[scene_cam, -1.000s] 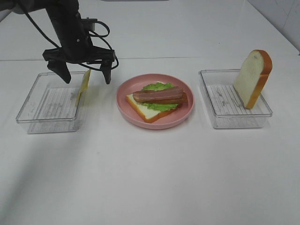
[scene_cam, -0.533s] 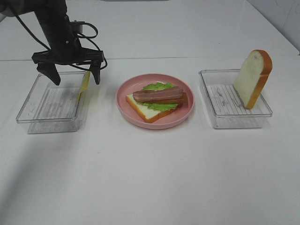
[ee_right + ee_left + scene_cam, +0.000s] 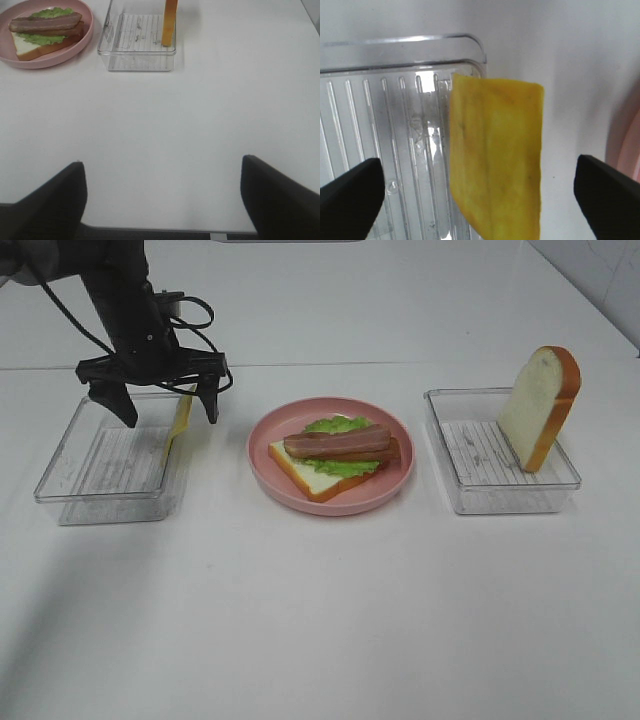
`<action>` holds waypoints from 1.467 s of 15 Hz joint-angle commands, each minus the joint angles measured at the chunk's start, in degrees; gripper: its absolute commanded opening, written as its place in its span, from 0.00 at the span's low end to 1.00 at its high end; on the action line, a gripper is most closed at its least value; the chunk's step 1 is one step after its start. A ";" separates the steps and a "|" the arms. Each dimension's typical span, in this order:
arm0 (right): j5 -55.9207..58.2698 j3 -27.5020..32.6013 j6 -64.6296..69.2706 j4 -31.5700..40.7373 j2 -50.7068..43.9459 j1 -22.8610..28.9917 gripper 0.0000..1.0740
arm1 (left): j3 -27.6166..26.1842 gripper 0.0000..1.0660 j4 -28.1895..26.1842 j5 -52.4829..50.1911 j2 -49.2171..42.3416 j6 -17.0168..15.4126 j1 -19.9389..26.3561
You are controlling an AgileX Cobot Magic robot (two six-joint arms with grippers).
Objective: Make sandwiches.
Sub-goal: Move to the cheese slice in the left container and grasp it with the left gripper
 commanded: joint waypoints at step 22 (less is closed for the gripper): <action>-0.52 0.29 -0.46 0.00 -1.89 -0.40 0.76 | -4.35 0.21 -0.69 3.55 1.72 -2.75 -0.17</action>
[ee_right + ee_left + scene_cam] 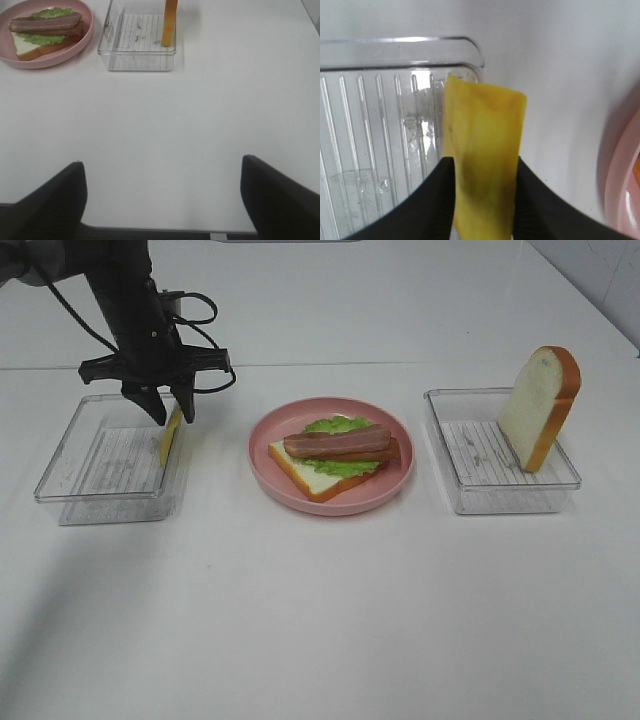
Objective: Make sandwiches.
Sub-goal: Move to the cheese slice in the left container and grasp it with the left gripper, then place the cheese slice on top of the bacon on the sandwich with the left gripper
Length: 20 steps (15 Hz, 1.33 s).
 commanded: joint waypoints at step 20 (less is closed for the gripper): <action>-0.52 0.29 -0.46 0.00 -1.89 -0.40 0.76 | -0.11 0.00 1.15 1.60 -1.03 -0.23 -0.17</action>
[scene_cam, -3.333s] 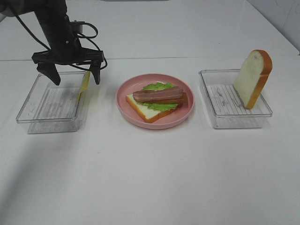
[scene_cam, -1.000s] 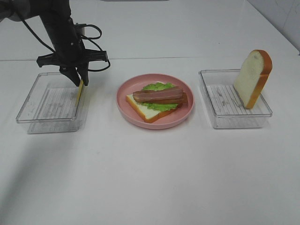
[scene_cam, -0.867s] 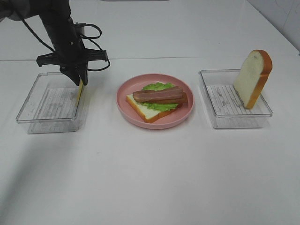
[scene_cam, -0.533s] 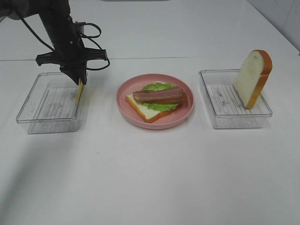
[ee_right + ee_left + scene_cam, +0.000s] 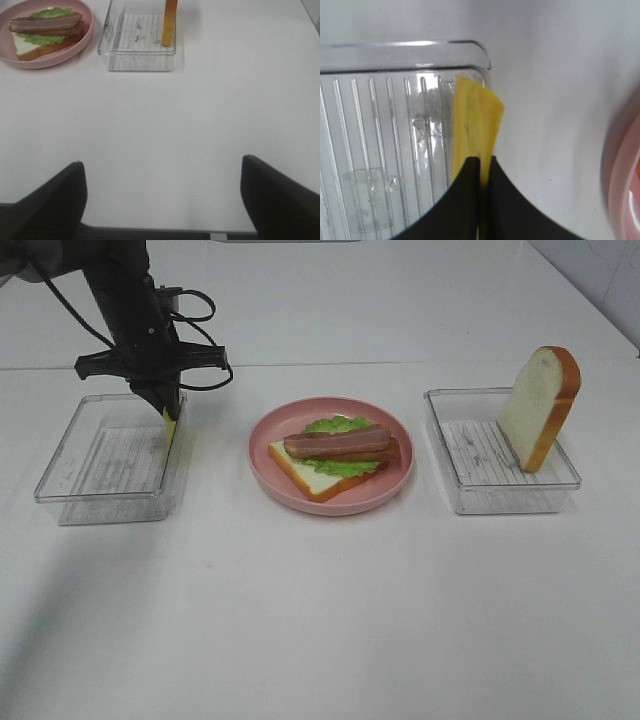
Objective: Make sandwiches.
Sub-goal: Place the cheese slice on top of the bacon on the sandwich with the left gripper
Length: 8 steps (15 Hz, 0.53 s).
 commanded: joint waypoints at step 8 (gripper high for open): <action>-0.52 0.29 -0.46 0.00 -1.89 -0.40 0.76 | -1.15 0.00 2.35 5.90 -3.55 -0.17 -0.17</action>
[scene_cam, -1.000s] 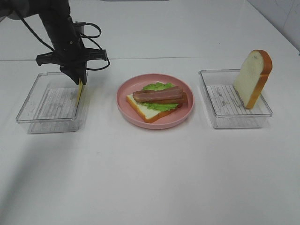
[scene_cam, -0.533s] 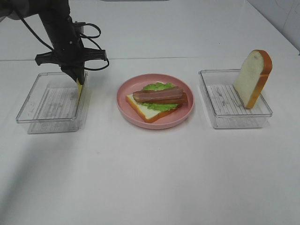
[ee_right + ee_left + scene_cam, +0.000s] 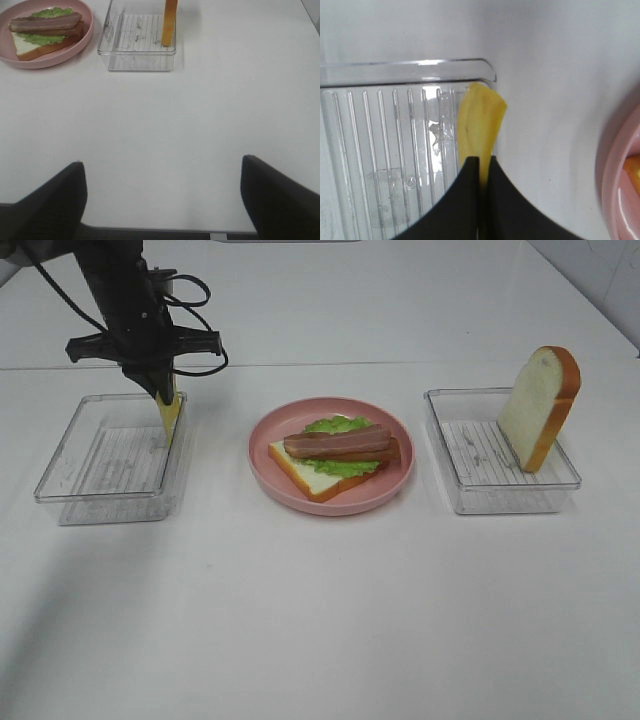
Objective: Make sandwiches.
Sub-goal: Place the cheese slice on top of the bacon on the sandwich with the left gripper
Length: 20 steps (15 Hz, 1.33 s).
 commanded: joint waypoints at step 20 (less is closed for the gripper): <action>-0.52 0.29 -0.46 0.00 -1.78 -0.40 0.76 | -0.63 0.00 -38.27 -22.35 -0.57 7.56 -14.95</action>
